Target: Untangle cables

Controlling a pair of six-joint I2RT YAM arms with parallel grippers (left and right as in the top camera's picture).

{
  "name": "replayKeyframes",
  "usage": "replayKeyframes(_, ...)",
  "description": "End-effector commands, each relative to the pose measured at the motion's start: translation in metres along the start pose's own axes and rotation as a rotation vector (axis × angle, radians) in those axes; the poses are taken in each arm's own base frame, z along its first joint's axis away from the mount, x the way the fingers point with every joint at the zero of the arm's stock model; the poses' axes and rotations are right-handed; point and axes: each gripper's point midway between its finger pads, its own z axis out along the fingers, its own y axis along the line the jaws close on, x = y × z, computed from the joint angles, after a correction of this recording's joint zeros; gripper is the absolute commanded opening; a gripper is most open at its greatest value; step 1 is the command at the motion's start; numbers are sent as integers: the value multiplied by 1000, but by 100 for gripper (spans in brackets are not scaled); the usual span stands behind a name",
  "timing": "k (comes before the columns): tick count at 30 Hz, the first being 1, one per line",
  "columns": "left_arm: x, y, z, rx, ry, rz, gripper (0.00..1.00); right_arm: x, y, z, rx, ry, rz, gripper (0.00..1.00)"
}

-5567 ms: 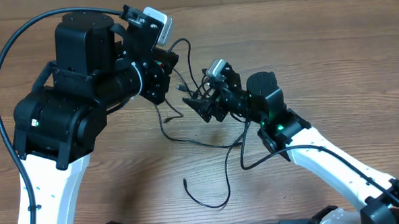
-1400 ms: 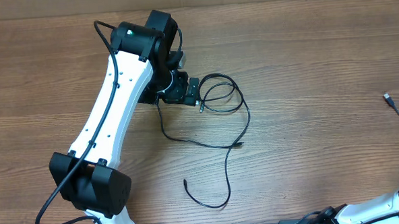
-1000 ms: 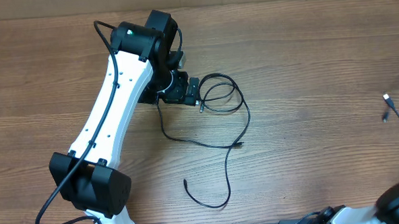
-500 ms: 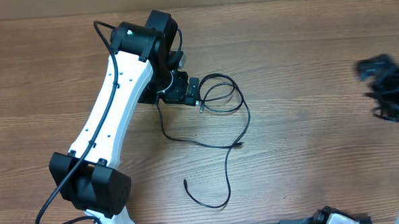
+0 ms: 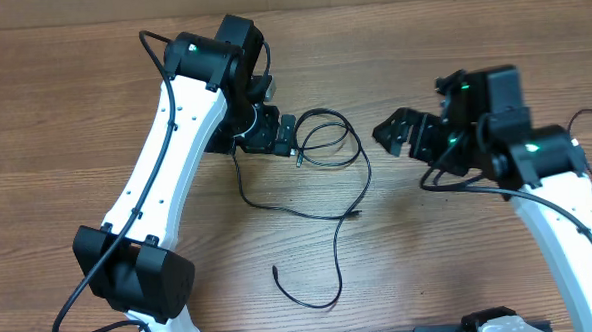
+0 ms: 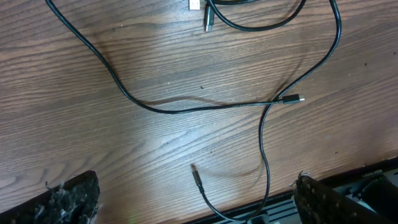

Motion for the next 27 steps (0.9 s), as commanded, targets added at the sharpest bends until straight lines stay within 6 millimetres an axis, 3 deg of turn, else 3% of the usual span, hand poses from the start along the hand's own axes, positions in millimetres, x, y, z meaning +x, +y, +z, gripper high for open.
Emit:
replayKeyframes(1, 1, -7, -13, 17, -39, 6, 100, 24, -10, 38, 65, 112, -12, 100)
replayKeyframes(7, 1, -7, -13, 17, -39, 6, 100, 49, -22, 89, 156, 253, 55, 100)
replayKeyframes(10, 1, -7, -13, 17, -39, 6, 100, 39, -24, 94, 215, 177, 32, 100)
replayKeyframes(13, 1, -7, -13, 17, -39, 6, 100, 22, -22, 101, 255, 78, -101, 100)
replayKeyframes(15, 1, -7, -13, 17, -39, 6, 100, 16, -36, 106, 318, 22, -141, 100)
replayKeyframes(21, 1, -7, -13, 17, -39, 6, 100, 33, -68, 132, 352, 17, -244, 100)
replayKeyframes(27, 1, -7, -13, 17, -39, 6, 100, 27, -48, 164, 134, -113, -275, 76)
